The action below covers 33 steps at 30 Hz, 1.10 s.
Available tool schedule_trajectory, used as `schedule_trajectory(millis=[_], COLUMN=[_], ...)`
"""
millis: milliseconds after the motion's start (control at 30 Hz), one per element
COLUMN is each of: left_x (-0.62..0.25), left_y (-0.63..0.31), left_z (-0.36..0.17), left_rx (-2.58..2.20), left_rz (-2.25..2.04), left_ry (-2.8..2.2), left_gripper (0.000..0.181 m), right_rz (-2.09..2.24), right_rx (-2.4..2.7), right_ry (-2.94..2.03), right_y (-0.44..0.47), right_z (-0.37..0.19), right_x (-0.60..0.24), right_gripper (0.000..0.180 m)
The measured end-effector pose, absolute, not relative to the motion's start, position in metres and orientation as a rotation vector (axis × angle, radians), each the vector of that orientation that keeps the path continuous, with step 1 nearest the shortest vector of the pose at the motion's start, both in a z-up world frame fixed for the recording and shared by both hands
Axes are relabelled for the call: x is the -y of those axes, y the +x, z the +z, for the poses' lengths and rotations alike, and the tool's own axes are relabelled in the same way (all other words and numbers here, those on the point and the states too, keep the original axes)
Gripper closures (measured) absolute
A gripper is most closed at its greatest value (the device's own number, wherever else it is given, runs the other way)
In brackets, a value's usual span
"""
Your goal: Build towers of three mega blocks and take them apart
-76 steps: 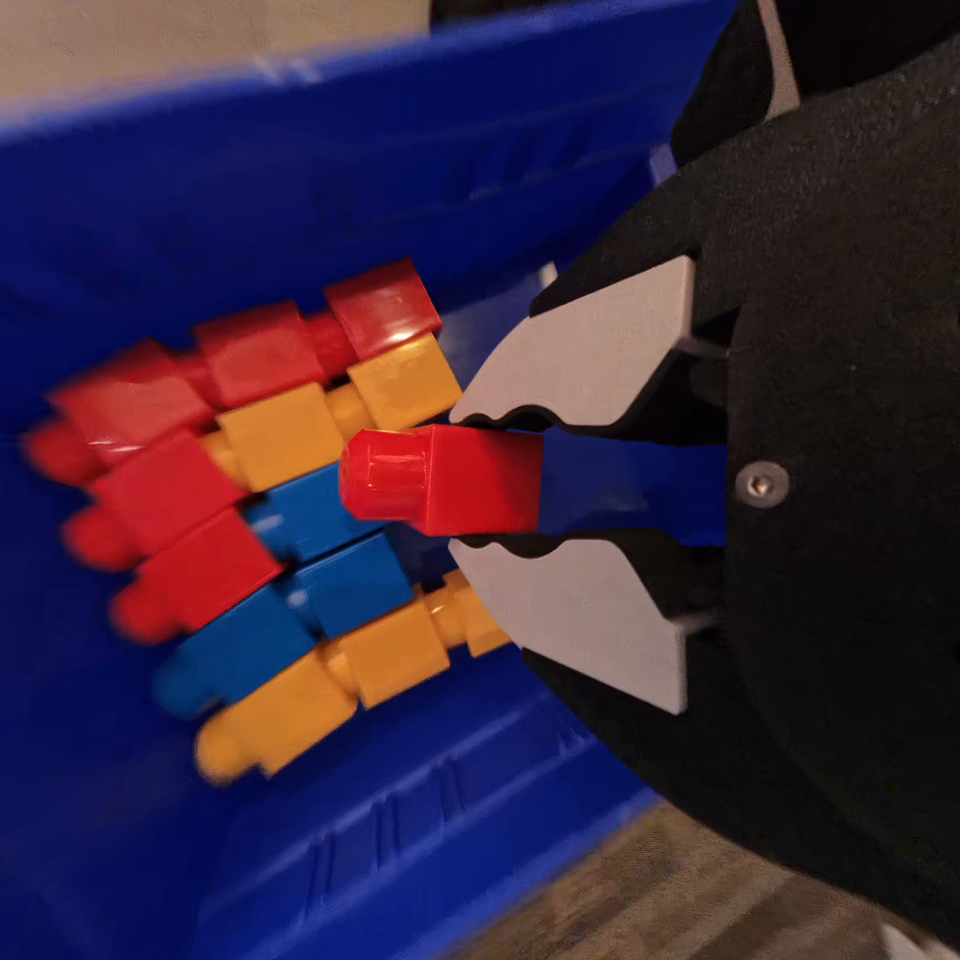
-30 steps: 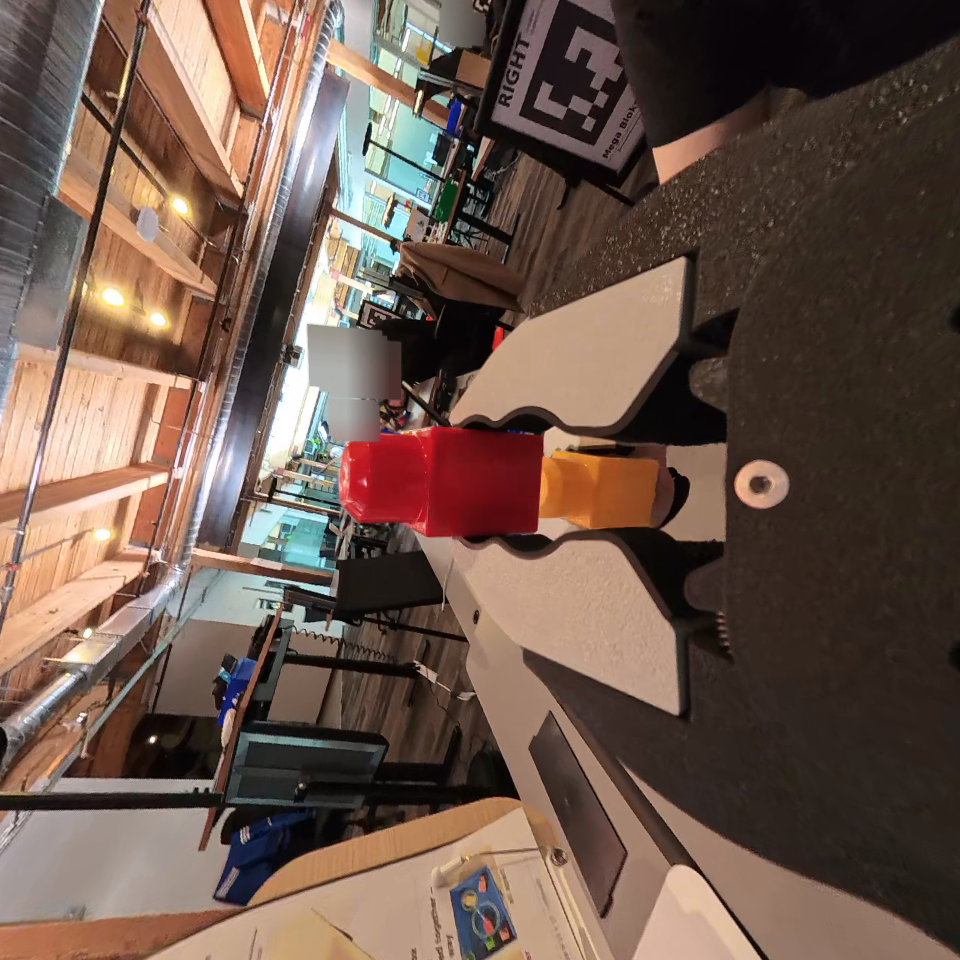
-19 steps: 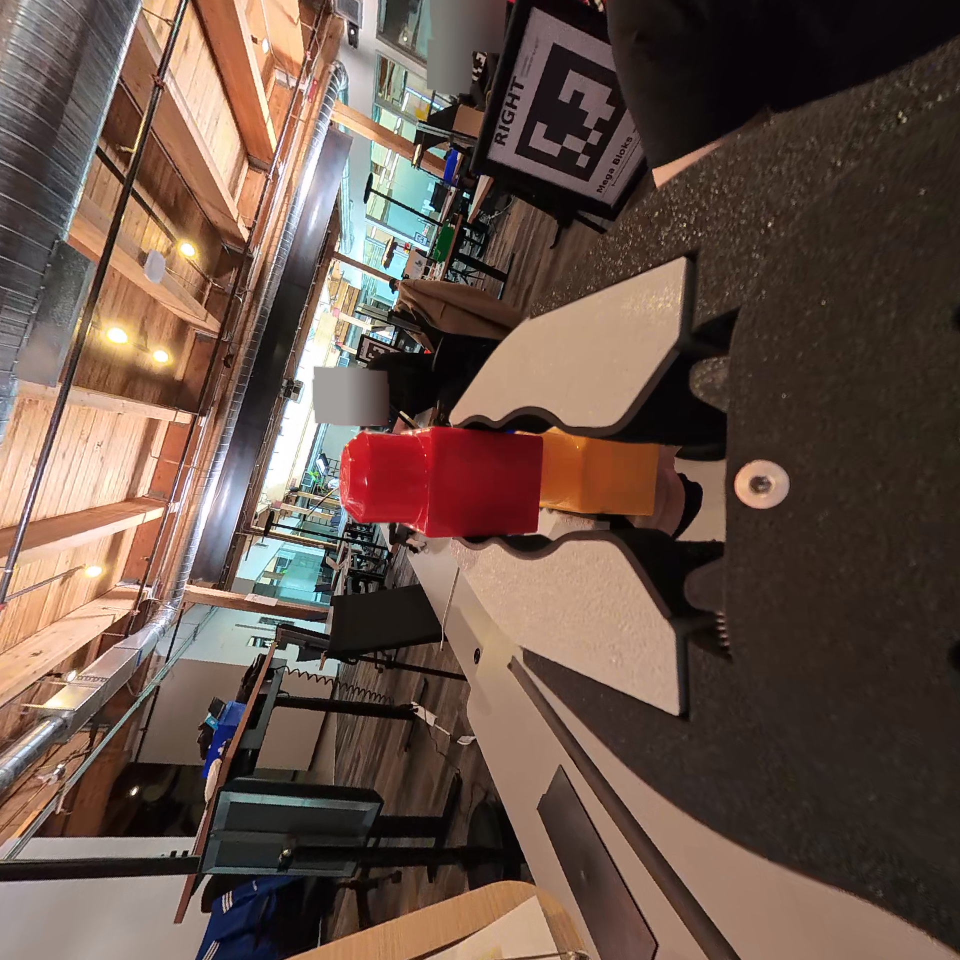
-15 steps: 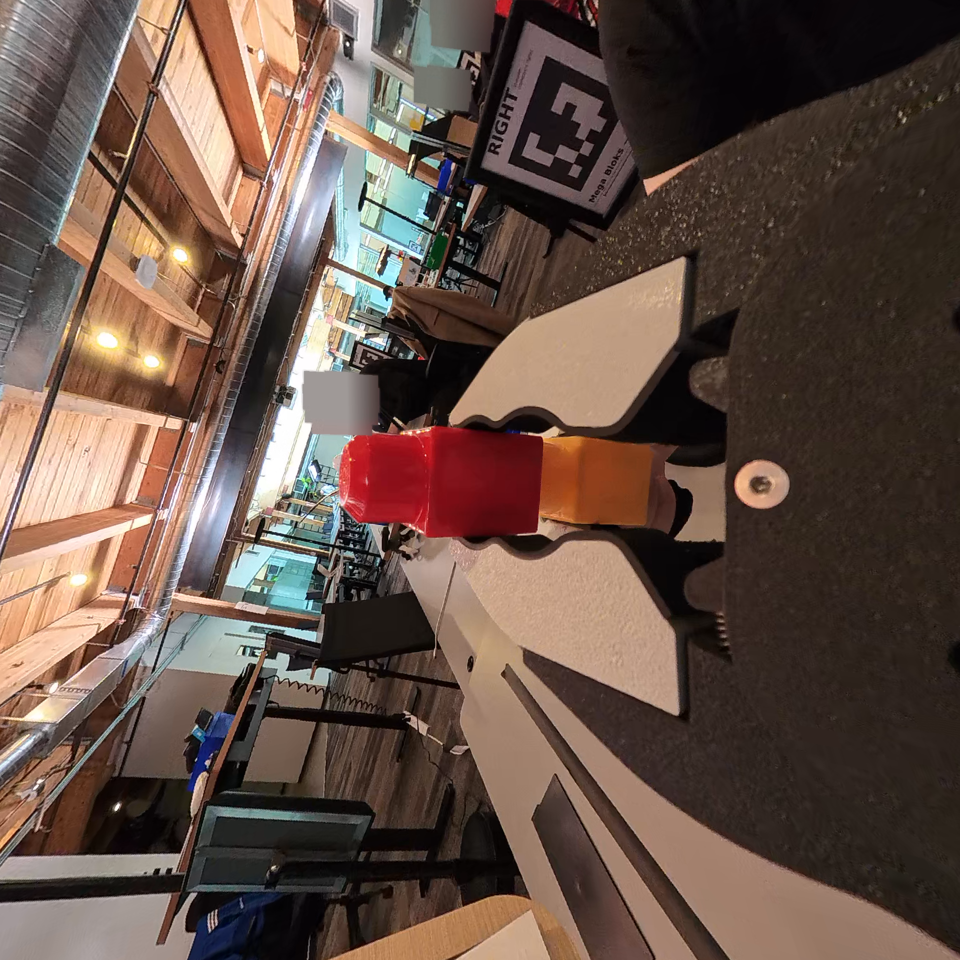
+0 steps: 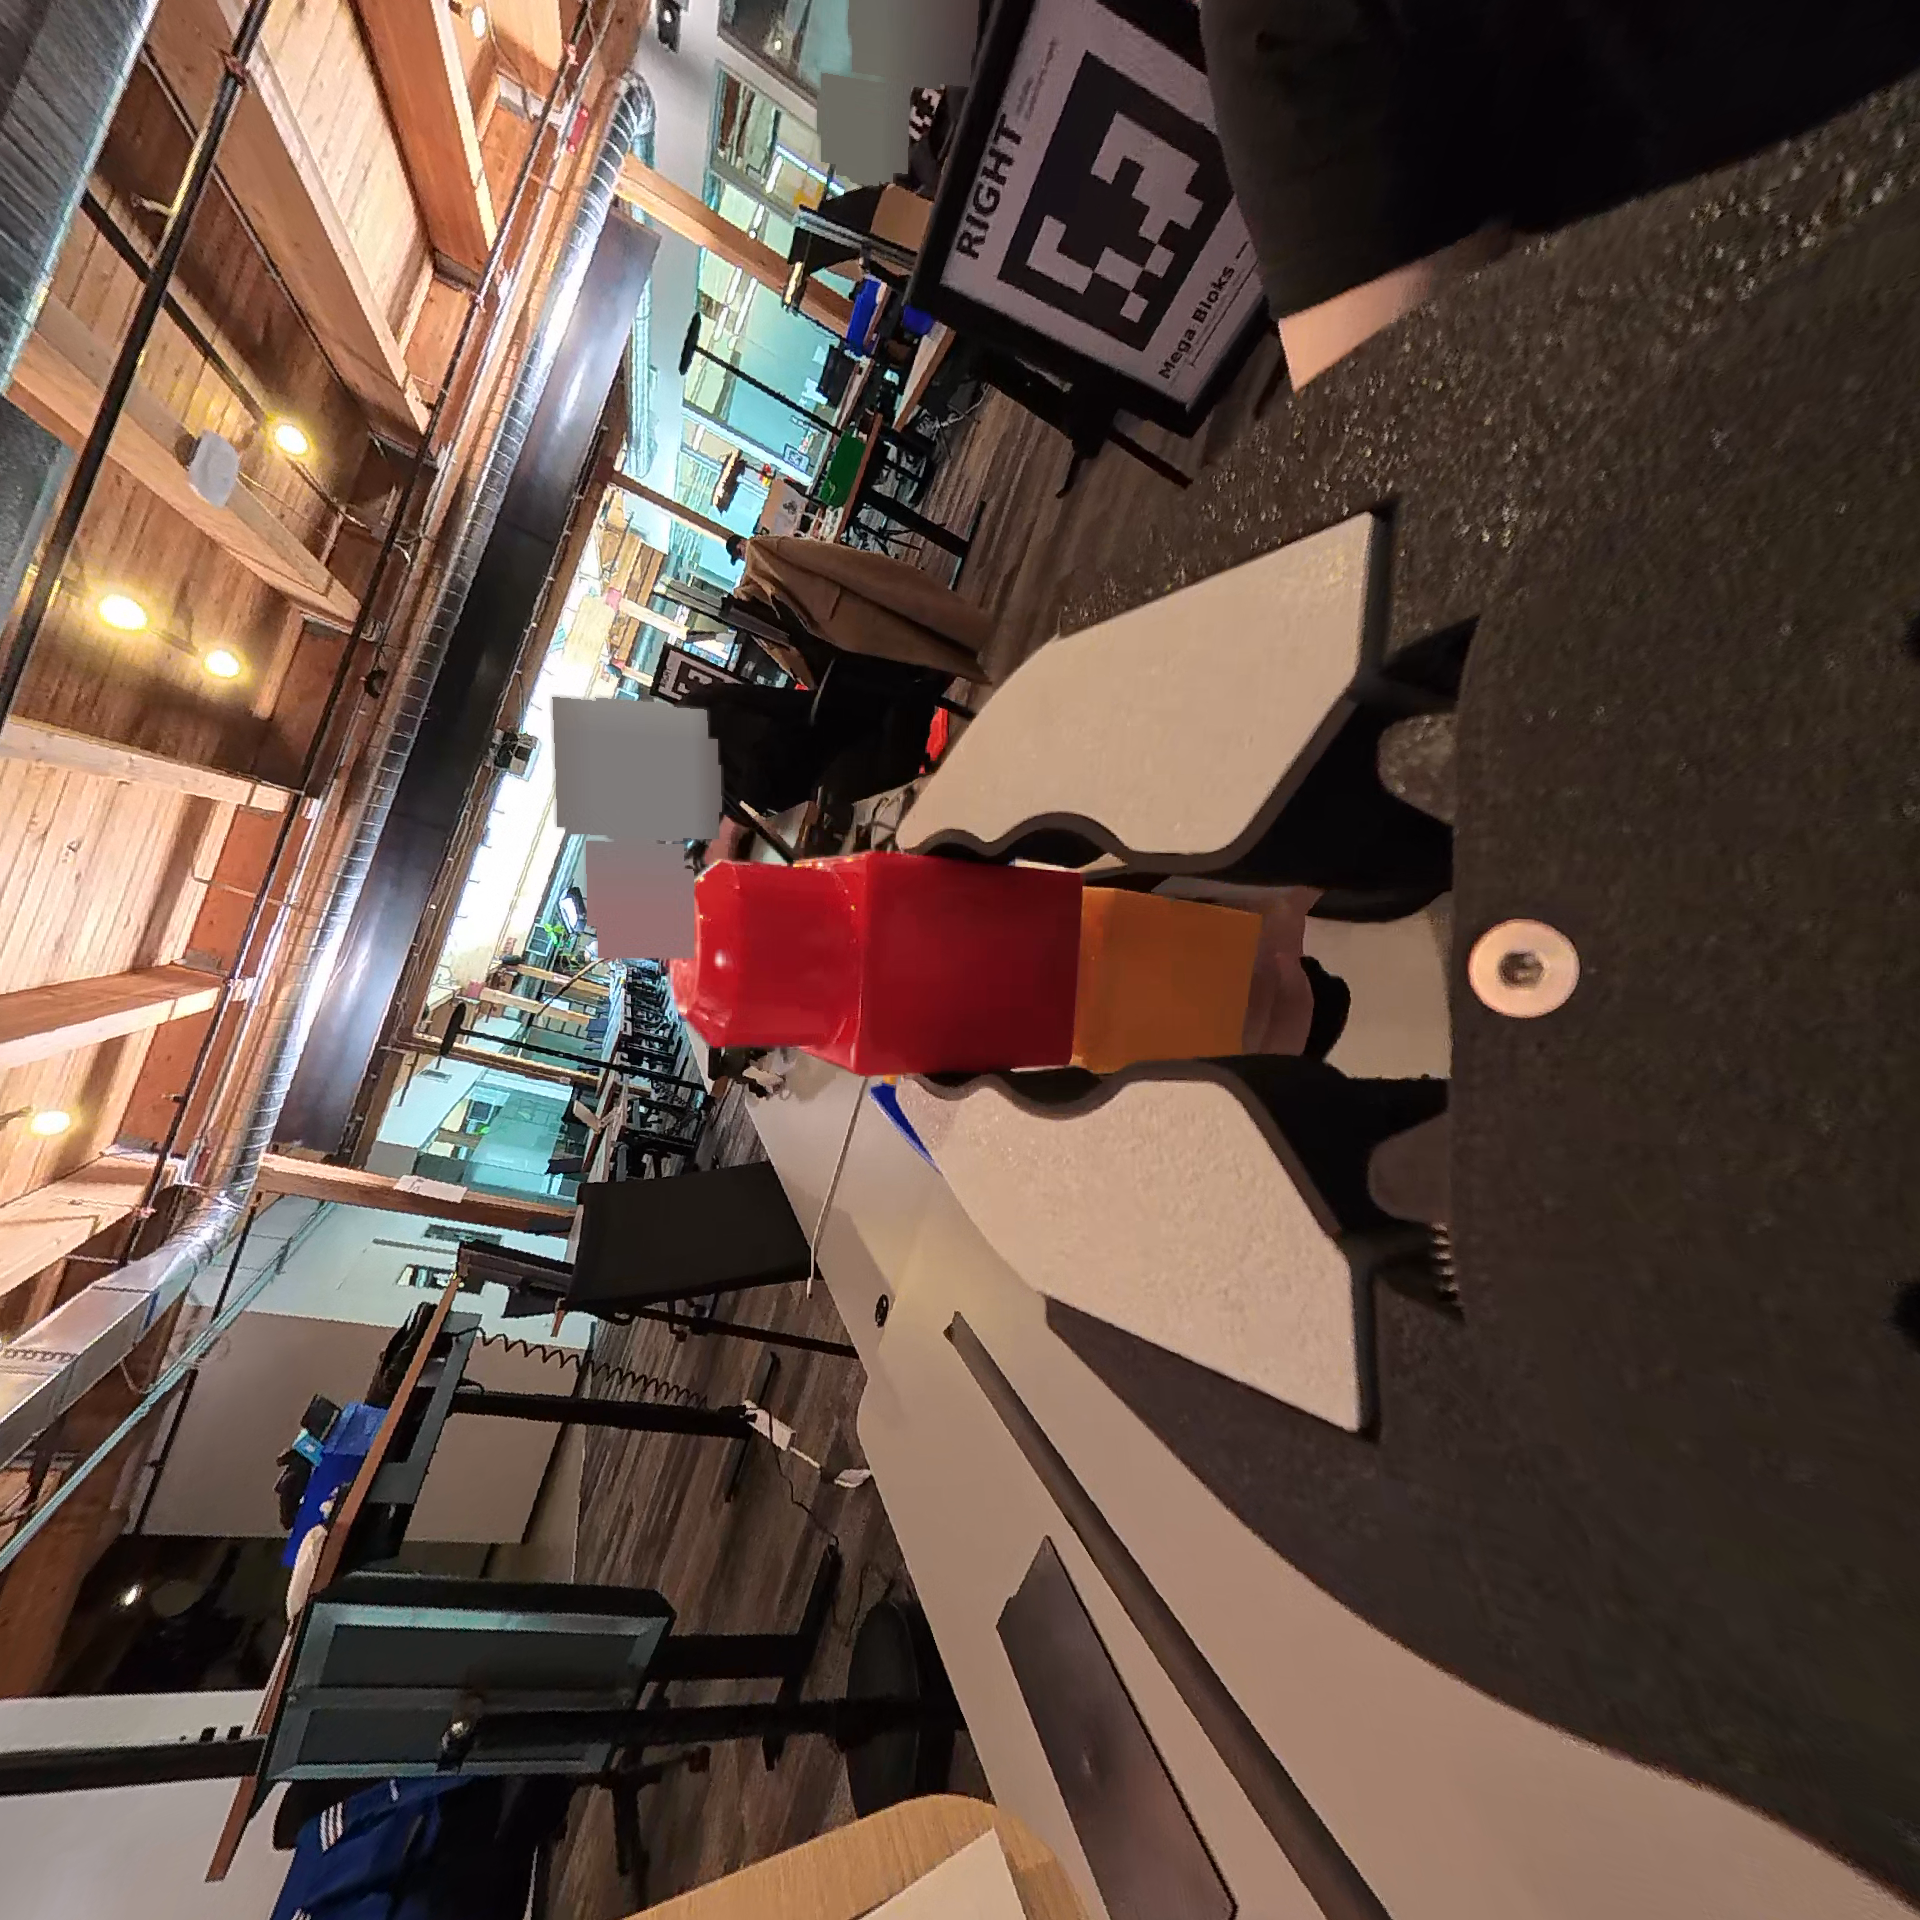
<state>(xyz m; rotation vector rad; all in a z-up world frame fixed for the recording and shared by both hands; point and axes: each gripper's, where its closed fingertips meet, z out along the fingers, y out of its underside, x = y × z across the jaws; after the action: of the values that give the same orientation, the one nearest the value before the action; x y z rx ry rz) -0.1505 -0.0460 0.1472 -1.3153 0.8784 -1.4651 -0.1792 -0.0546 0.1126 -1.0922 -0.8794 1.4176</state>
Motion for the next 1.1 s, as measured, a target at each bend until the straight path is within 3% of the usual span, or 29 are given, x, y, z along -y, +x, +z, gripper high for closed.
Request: schedule_trajectory(millis=[1100], left_x=[0.044], left_y=[-0.142], left_z=[0.117], left_rx=[-1.019], left_rz=[-1.442], left_ry=[-1.436], left_gripper=[0.145], right_rz=[1.515], right_rx=[0.957], right_ry=[-1.177], right_y=[-0.169], right_z=[0.092], right_x=[0.052], right_gripper=[0.144])
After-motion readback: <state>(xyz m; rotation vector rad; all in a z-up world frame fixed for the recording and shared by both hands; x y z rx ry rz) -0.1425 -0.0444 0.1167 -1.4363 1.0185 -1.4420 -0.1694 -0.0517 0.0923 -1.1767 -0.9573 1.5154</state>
